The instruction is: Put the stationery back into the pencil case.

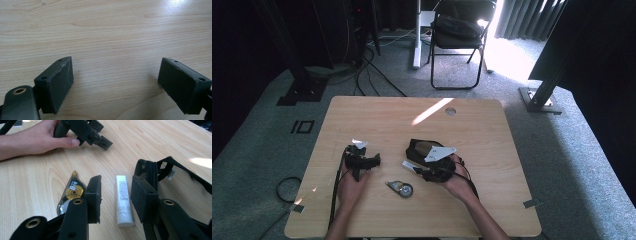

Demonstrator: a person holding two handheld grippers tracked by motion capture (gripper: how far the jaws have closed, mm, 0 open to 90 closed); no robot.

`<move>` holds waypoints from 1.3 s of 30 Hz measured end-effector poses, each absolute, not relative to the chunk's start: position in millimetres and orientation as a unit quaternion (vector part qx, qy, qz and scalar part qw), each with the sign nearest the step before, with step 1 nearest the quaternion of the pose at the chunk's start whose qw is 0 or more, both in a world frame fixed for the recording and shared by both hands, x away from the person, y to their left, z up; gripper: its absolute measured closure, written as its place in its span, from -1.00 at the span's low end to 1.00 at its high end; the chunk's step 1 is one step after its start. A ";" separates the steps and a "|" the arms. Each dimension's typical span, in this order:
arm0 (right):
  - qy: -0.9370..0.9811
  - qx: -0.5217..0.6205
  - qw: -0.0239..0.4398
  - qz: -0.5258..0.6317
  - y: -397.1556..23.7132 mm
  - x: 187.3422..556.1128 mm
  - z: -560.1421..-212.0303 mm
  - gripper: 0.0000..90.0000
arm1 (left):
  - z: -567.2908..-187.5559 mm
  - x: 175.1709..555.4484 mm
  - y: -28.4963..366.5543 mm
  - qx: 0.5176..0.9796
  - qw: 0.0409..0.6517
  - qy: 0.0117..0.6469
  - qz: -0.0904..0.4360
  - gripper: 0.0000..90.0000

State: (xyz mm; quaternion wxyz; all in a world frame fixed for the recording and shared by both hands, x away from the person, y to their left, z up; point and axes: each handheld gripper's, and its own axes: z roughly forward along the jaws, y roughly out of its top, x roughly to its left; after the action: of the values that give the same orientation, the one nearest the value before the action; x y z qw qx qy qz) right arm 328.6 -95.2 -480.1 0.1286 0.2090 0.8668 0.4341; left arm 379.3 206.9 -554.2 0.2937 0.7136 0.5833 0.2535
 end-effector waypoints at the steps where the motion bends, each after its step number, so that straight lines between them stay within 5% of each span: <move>1: 0.867 0.208 0.128 0.434 -95.0 328.2 -480.5 0.34 | -554.2 379.3 206.9 0.714 0.294 0.583 0.253 -0.70; 39: 0.874 0.205 0.096 0.429 -75.7 309.0 -508.8 0.19 | -554.3 379.3 206.8 0.713 0.294 0.584 0.254 -0.70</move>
State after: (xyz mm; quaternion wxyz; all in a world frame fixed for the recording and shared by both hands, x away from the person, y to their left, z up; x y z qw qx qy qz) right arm 309.0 -75.7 -508.8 0.0958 0.2049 0.8744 0.4292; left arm 379.3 206.8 -554.3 0.2944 0.7129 0.5837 0.2536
